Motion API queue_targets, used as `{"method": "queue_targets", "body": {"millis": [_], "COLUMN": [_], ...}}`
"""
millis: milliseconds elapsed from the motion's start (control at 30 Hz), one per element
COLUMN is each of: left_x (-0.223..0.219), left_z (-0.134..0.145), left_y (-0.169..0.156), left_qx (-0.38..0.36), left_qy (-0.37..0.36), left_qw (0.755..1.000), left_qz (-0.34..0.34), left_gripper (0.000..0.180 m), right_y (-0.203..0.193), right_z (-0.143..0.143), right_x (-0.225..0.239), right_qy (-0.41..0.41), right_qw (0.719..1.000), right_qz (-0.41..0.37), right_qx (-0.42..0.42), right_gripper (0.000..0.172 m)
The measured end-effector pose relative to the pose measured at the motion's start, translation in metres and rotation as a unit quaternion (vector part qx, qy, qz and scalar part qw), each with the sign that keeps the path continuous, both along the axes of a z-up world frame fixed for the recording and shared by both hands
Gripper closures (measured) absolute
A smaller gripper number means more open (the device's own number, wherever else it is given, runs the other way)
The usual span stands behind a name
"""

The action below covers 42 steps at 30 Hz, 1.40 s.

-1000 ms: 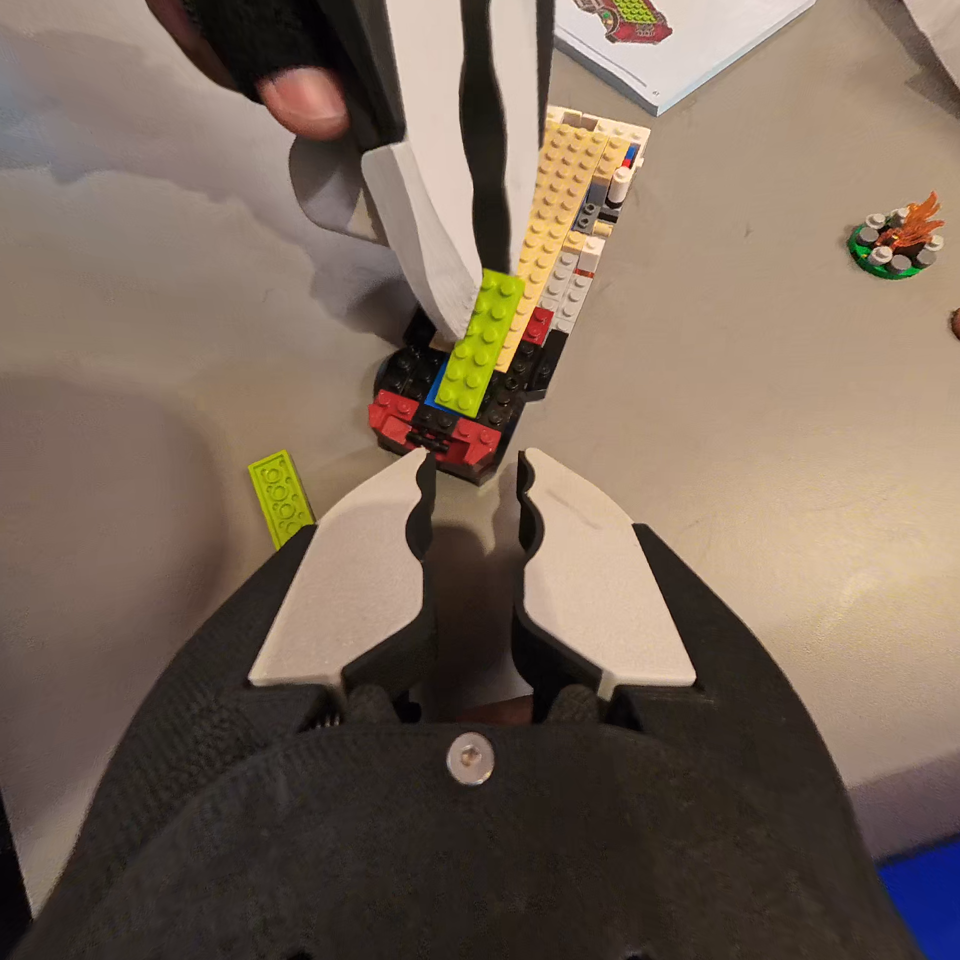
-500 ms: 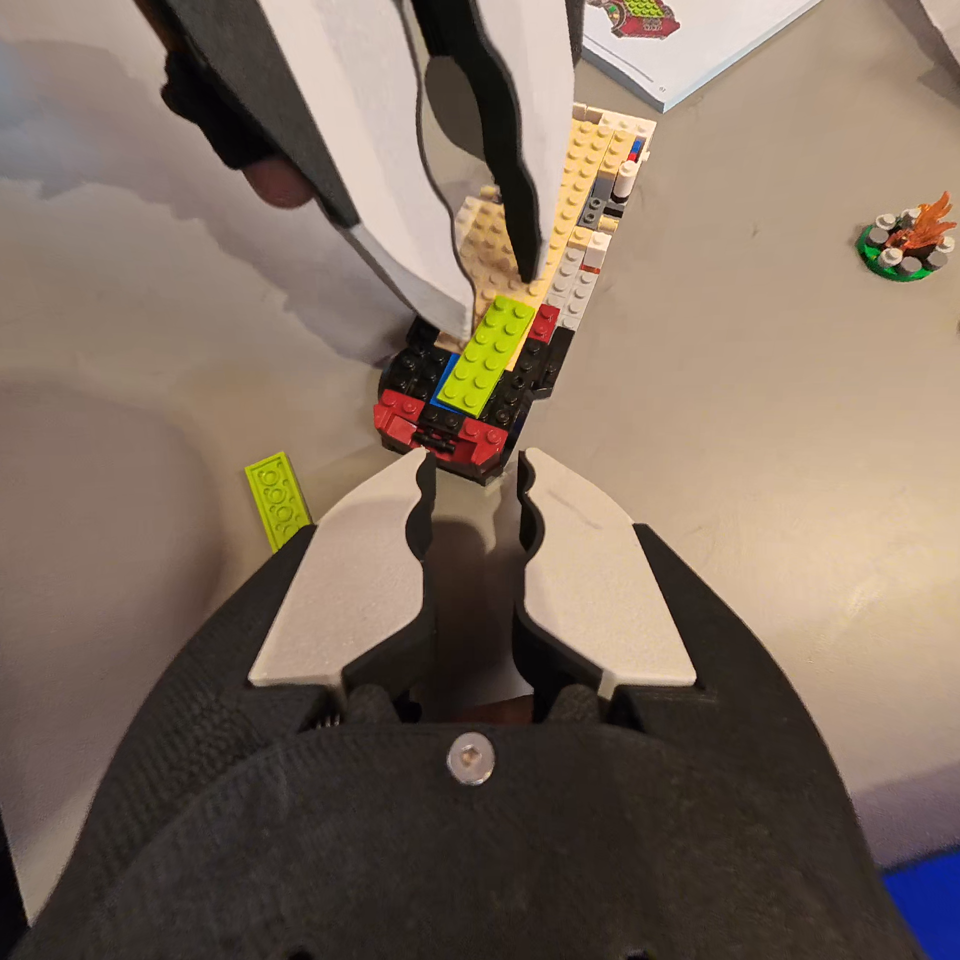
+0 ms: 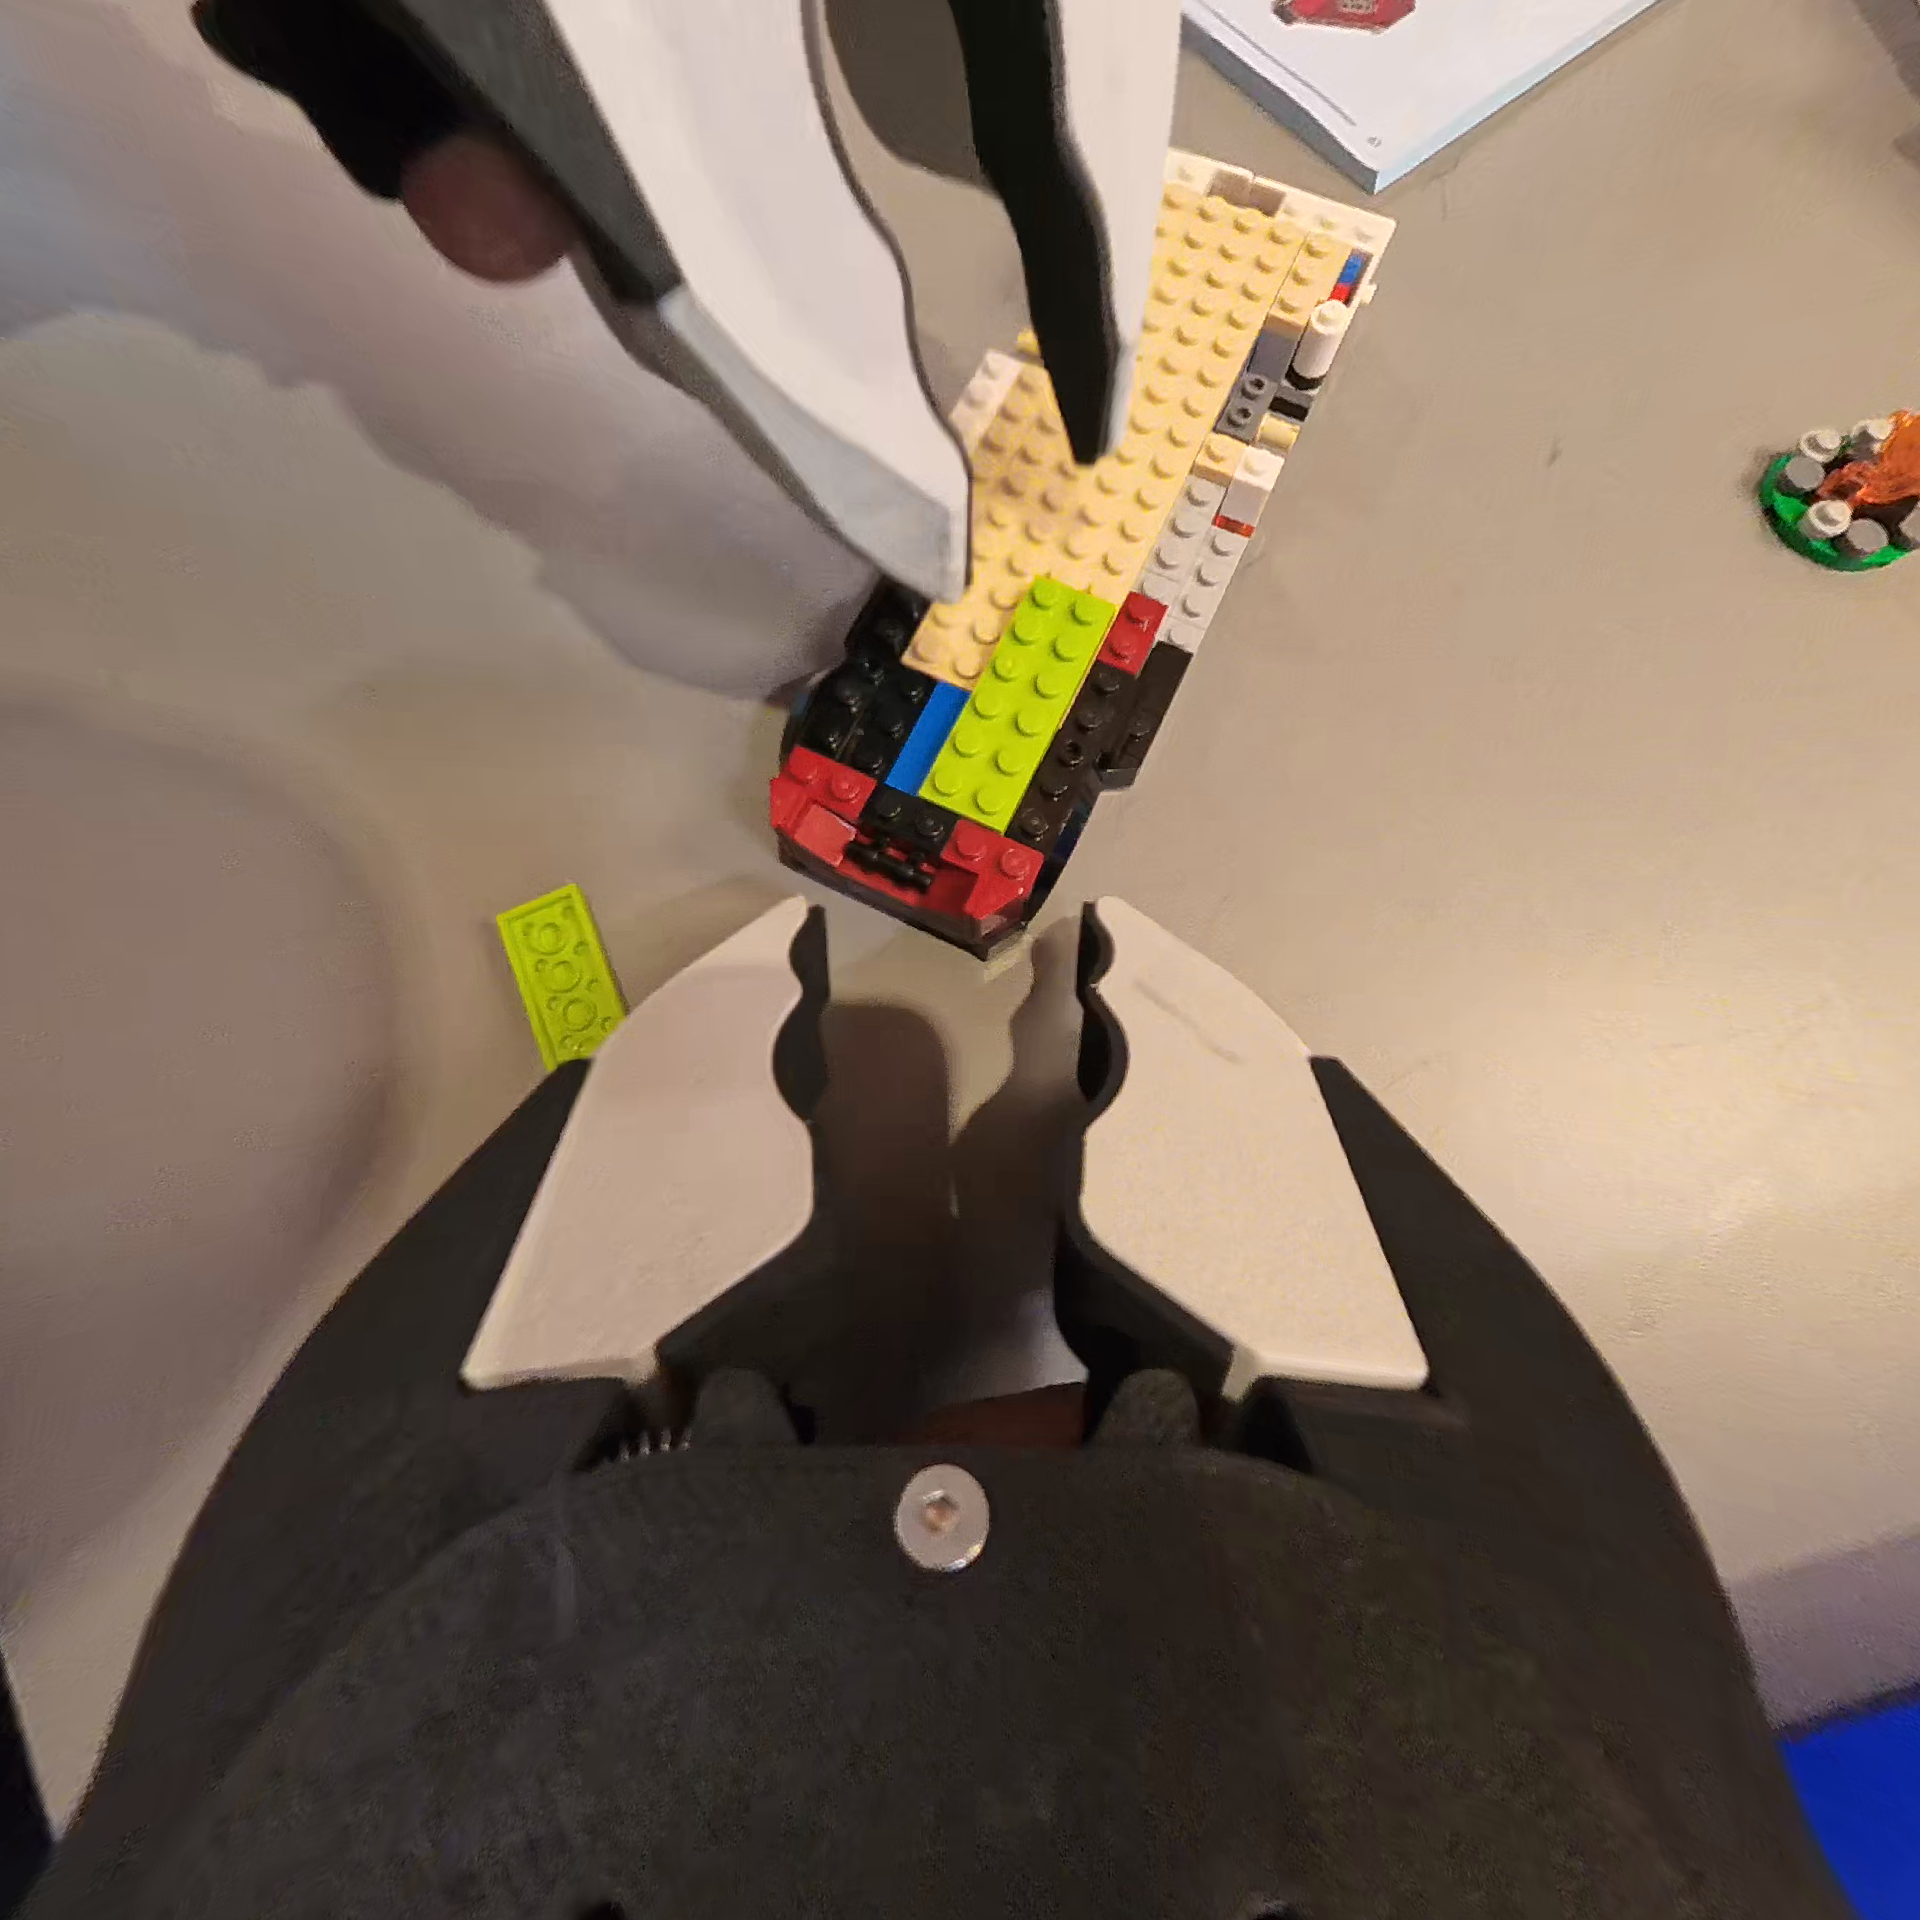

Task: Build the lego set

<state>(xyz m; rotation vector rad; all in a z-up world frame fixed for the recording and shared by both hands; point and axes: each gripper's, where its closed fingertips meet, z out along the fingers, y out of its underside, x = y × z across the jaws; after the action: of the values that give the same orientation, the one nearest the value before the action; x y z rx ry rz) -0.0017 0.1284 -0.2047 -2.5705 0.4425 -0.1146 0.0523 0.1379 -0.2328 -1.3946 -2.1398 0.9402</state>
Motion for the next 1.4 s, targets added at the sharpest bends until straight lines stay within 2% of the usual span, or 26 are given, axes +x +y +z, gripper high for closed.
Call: {"method": "queue_targets", "body": {"millis": [33,200,367,533,600,667,833,933,1000,1033,1133,1400], "left_x": [-0.003,-0.015,-0.014,-0.008,-0.006,-0.005,-0.014,-0.02,-0.02,-0.019,-0.019,-0.012], "left_z": [0.004,0.013,0.005,-0.001,-0.003,-0.005,-0.01,-0.012,-0.016,-0.015,-0.011,-0.008], "left_y": [-0.002,-0.018,-0.033,-0.041,-0.044,-0.047,-0.049,-0.043,-0.038,-0.035,-0.025,-0.003], "left_qx": [0.012,0.069,0.098,0.116,0.121,0.126,0.166,0.211,0.236,0.254,0.284,0.307], "left_qy": [-0.007,-0.054,-0.08,-0.095,-0.098,-0.089,0.012,0.107,0.188,0.229,0.315,0.344], "left_qw": [1.0,0.993,0.985,0.98,0.979,0.981,0.984,0.971,0.95,0.933,0.892,0.867], "left_qz": [0.011,0.075,0.115,0.13,0.13,0.122,0.059,-0.016,-0.08,-0.108,-0.157,-0.187], "left_gripper": [0.149,0.151,0.151,0.151,0.15,0.148,0.137,0.131,0.126,0.13,0.128,0.123], "right_y": [-0.001,-0.008,-0.01,-0.007,-0.007,-0.008,-0.01,-0.012,-0.014,-0.014,-0.017,-0.02], "right_z": [0.001,0.006,-0.003,-0.012,-0.013,-0.012,-0.01,-0.008,-0.006,-0.006,-0.002,0.011], "right_x": [0.0,-0.006,-0.014,-0.022,-0.025,-0.027,-0.03,-0.031,-0.032,-0.032,-0.031,-0.034], "right_qy": [0.001,-0.001,-0.024,-0.048,-0.048,-0.046,-0.05,-0.05,-0.049,-0.048,-0.043,-0.025], "right_qw": [1.0,0.999,0.995,0.99,0.989,0.989,0.988,0.988,0.988,0.988,0.986,0.983], "right_qz": [-0.002,-0.045,-0.098,-0.131,-0.137,-0.139,-0.149,-0.147,-0.146,-0.146,-0.144,-0.125], "right_qx": [-0.003,-0.029,-0.006,0.02,0.021,0.02,0.009,-0.008,-0.025,-0.033,-0.067,-0.133], "right_gripper": [0.121,0.092,0.081,0.082,0.09,0.107,0.107,0.107,0.107,0.107,0.107,0.107]}}
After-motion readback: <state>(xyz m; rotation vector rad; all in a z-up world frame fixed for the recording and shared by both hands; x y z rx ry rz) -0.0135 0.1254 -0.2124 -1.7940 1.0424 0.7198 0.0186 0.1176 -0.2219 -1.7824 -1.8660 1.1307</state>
